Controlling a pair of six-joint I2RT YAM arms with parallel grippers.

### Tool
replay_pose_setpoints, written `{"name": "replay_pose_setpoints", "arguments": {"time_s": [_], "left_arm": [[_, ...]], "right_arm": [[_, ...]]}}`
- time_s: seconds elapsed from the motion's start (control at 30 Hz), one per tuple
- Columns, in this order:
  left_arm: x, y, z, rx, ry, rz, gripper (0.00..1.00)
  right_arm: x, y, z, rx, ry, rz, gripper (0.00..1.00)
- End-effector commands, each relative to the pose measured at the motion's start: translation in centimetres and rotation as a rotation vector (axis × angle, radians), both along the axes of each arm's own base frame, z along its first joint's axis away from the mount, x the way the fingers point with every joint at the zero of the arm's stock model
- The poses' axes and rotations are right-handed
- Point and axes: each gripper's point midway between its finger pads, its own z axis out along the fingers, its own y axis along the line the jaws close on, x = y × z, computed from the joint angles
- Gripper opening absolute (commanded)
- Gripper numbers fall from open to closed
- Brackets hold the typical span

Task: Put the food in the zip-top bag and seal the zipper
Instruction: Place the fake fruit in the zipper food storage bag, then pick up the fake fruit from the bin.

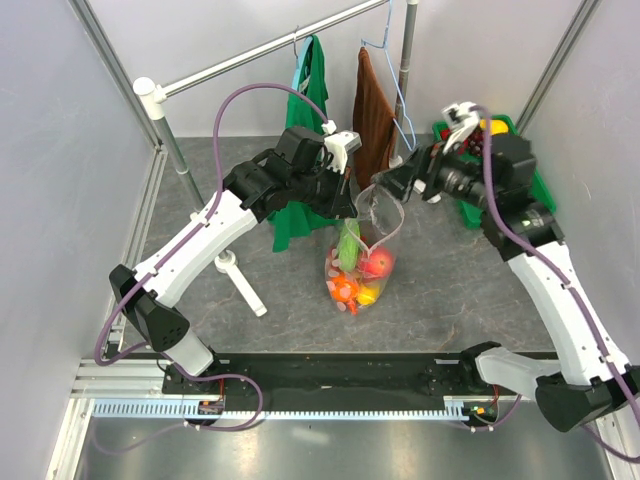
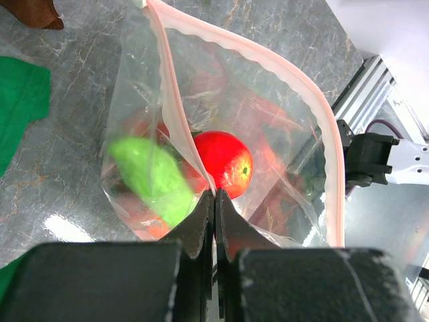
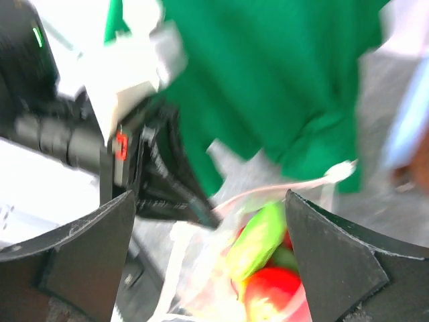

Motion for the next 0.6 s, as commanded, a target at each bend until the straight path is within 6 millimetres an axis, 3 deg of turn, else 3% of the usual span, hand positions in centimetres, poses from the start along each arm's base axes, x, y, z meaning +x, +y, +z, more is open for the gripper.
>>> {"name": "replay_pose_setpoints", "arguments": {"time_s": [0.0,0.1,0.13,0.17,0.23,0.27,0.33,0.37,0.47,0.5,0.53,0.57], "left_arm": [[0.0,0.2,3.7,-0.073,-0.077,0.001,0.02],[0.0,0.3,3.9,-0.073,-0.084,0.0,0.02],[0.0,0.2,3.7,-0.072,-0.08,-0.003,0.02],[-0.2,0.2,3.8,-0.075,-0.078,-0.008,0.02],[-0.2,0.1,3.6,-0.075,-0.071,-0.012,0.02],[-0.3,0.2,3.5,-0.073,-0.069,-0.012,0.02],[-0.4,0.2,3.6,-0.075,-0.069,-0.015,0.02],[-0.4,0.2,3.6,-0.076,-0.068,-0.016,0.02],[-0.5,0.2,3.7,-0.078,-0.071,-0.018,0.02],[-0.4,0.2,3.7,-0.078,-0.073,-0.019,0.02],[-0.4,0.2,3.6,-0.076,-0.071,-0.019,0.02],[-0.4,0.2,3.5,-0.073,-0.071,-0.018,0.02]], "right_arm": [[1.4,-3.9,3.3,-0.011,-0.08,-0.098,0.98],[2.5,-8.0,1.7,-0.084,-0.025,-0.19,0.97],[2.2,-9.2,0.2,-0.13,0.005,-0.2,0.96],[2.8,-11.8,-1.0,-0.154,0.03,-0.266,0.96],[2.2,-14.0,-3.1,-0.188,0.07,-0.281,0.95],[2.6,-16.8,-3.8,-0.236,0.054,-0.342,0.95],[2.8,-19.3,-5.8,-0.271,0.071,-0.361,0.95],[3.3,-22.0,-6.7,-0.326,0.062,-0.409,0.95],[5.8,-26.8,-10.6,-0.438,0.132,-0.466,0.93],[7.5,-28.3,-13.3,-0.493,0.173,-0.437,0.92],[8.9,-29.4,-13.1,-0.533,0.167,-0.439,0.91],[10.0,-31.0,-14.0,-0.577,0.196,-0.466,0.91]]}}
